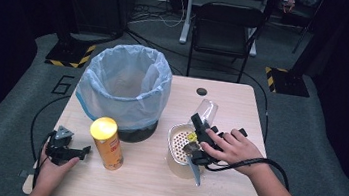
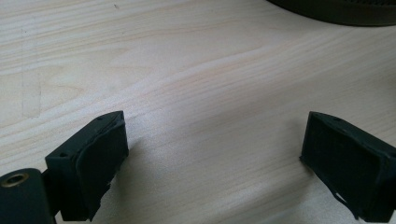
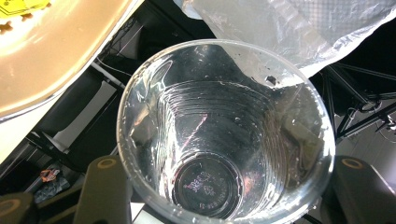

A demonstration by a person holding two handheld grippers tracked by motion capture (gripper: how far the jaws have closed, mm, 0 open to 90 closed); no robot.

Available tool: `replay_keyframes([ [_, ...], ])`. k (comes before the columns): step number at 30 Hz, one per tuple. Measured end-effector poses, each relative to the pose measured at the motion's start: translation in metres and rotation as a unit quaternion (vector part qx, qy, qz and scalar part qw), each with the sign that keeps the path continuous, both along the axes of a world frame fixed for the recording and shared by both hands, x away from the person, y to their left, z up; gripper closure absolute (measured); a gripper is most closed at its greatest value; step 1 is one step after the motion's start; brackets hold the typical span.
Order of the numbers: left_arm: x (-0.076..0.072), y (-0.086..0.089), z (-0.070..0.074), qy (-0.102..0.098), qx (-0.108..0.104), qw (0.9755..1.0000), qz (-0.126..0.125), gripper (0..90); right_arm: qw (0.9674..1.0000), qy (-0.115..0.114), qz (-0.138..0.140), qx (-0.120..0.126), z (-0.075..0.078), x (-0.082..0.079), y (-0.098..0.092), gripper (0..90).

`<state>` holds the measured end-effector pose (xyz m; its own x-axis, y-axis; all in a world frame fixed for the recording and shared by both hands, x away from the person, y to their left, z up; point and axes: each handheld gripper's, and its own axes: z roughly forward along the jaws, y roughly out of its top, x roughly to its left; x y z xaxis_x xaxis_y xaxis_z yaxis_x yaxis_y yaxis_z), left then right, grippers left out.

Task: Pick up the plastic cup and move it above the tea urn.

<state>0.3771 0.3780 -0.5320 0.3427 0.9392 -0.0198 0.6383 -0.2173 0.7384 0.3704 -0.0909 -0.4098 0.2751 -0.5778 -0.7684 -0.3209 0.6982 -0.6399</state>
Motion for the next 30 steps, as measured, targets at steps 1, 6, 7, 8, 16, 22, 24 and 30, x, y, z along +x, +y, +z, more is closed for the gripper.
replay_keyframes([
  [1, 0.0, 0.0, 0.0, 0.0, -0.001, 1.0, 0.001, 6.9, 1.0, 0.001, 0.0, 0.0, 0.0, 0.0, 0.0, 40.2],
  [6, 0.0, 0.0, 0.0, 0.0, -0.001, 1.0, 0.001, 6.9, 1.0, 0.005, 0.003, 0.0, 0.002, 0.0, 0.001, 40.2],
  [7, 0.0, 0.0, 0.0, 0.0, 0.0, 1.0, 0.0, 6.9, 0.9992, 0.038, -0.015, -0.001, 0.0, -0.001, -0.001, 40.1],
  [8, 0.0, 0.0, 0.0, -0.001, 0.002, 1.0, 0.0, 6.9, 0.9988, 0.045, -0.019, 0.002, -0.001, -0.001, -0.001, 40.2],
  [16, 0.0, 0.0, 0.0, 0.0, -0.001, 1.0, 0.001, 6.9, 0.9945, 0.097, -0.025, 0.029, 0.011, -0.004, 0.0, 40.0],
  [22, 0.0, 0.0, 0.0, 0.0, -0.001, 1.0, 0.001, 6.9, 0.99, 0.131, -0.019, 0.047, 0.031, -0.005, 0.004, 39.9],
  [24, 0.0, 0.0, 0.0, 0.0, 0.0, 1.0, 0.0, 6.9, 0.9793, 0.17, -0.014, 0.108, 0.034, -0.004, 0.004, 40.0],
  [30, 0.0, 0.0, 0.0, 0.0, -0.001, 1.0, 0.001, 6.9, 0.9406, 0.28, -0.023, 0.192, 0.058, 0.0, 0.003, 39.9],
])
